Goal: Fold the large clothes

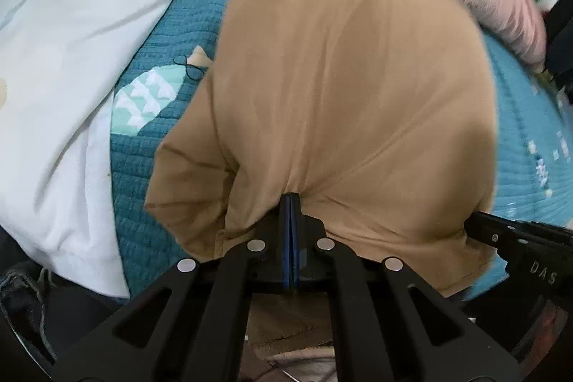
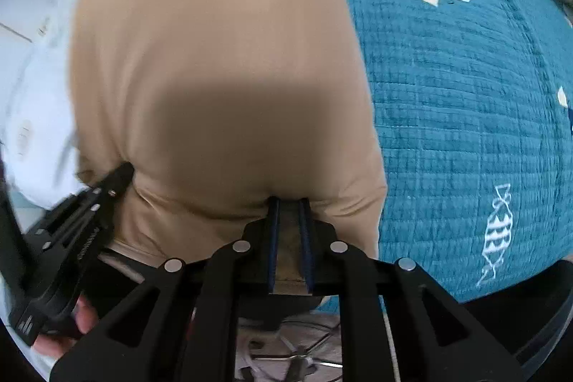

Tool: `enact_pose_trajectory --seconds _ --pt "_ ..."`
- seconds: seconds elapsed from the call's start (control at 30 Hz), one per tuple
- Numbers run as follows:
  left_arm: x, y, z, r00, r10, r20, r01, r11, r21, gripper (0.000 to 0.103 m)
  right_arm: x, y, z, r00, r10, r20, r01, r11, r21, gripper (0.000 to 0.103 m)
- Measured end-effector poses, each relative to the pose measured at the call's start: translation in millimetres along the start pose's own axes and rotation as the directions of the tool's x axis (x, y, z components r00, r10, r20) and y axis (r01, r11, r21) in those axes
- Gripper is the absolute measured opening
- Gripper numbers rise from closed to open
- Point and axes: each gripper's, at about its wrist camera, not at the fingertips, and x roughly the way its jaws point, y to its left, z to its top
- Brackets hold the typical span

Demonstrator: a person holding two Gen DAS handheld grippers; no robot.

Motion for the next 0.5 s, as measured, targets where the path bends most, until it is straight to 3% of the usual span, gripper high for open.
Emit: enact_pose_trajectory --seconds 0.1,0.2,0.27,0.37,0.43,0.5 --pt "-25.4 0.9 12.9 0.999 -0.021 0.037 0.021 1.0 0.006 0.003 -33.5 -8.9 8.6 0.992 0.101 0.072 -0.103 0.994 0.031 0.012" --pt "-52.8 -12.1 33.5 0.993 -0.05 0.111 0.045 0.998 0.047 0.003 -61.6 -9.6 24.3 0.978 0.118 0.17 -0.121 0.993 0.013 0.014" --pt "-63.3 -21.1 48.2 0.985 -0.095 0.146 0.087 0.994 0.059 0.003 -79.0 -7.7 40.9 0.957 0.123 0.262 -0.125 0.992 -0.009 0.014" --pt "-61.1 -34.9 76.0 0.976 -0.098 0.193 0.083 0.993 0.083 0.003 -85.9 -3.4 66.6 0.929 0.134 0.344 -0.14 0.99 -0.009 0.014" --pt "-49.0 -43.7 100.6 0.968 -0.14 0.206 0.126 0.989 0.081 0.003 -82.2 -0.1 76.2 0.913 0.137 0.384 -0.146 0.989 -0.007 0.014" --pt "-33.8 -46.3 115.1 0.962 -0.157 0.222 0.145 0.987 0.069 0.003 -72.0 -0.4 86.5 0.87 0.152 0.468 -0.174 0.985 0.003 0.013"
